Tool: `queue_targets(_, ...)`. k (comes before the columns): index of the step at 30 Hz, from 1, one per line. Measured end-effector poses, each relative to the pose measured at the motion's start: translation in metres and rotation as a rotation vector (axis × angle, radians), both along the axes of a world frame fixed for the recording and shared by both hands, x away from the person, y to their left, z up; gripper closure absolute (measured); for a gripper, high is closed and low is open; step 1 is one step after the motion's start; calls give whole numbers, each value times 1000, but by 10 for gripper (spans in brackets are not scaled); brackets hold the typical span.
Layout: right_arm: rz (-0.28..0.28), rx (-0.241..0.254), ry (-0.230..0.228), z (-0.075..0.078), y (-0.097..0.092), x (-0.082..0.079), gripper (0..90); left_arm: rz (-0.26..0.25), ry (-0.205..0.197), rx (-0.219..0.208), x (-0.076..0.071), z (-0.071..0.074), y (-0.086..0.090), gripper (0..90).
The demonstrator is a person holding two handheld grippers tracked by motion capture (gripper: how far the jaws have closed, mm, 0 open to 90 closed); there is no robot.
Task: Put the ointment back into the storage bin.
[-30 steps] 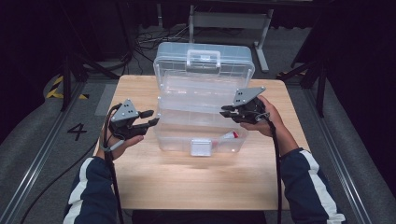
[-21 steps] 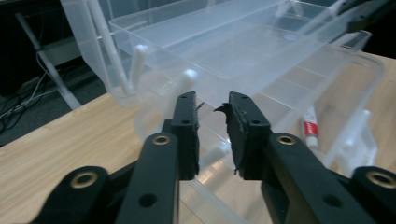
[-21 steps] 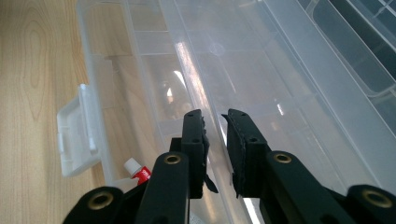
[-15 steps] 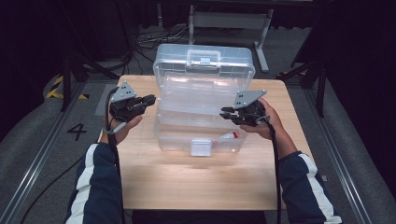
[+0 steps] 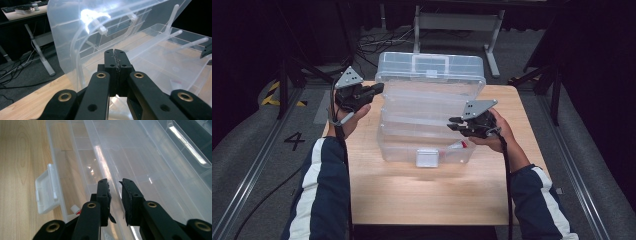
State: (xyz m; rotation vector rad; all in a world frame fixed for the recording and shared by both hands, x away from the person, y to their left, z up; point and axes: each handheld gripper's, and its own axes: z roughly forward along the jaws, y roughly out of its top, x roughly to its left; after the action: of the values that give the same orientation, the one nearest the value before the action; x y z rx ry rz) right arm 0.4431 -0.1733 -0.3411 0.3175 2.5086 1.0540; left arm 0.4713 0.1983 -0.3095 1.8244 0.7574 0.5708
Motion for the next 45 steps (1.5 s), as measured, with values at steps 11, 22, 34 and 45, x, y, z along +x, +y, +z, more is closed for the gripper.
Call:
queue_targets(11,-4,1,-7,-3,0,-4,767,9,-7,-6,-2,3,1,900)
queue_targets(22,-17,1,-25,-6,0,-9,754,-6,2,13,-7,2,1,900)
queue_targets(34,-29,7,-8,-6,-21,-16,770,-20,0,66,-16,-3,2,899)
queue_targets(45,-45,-4,-27,-6,-33,-25,793,-33,0,117,-27,-8,3,900)
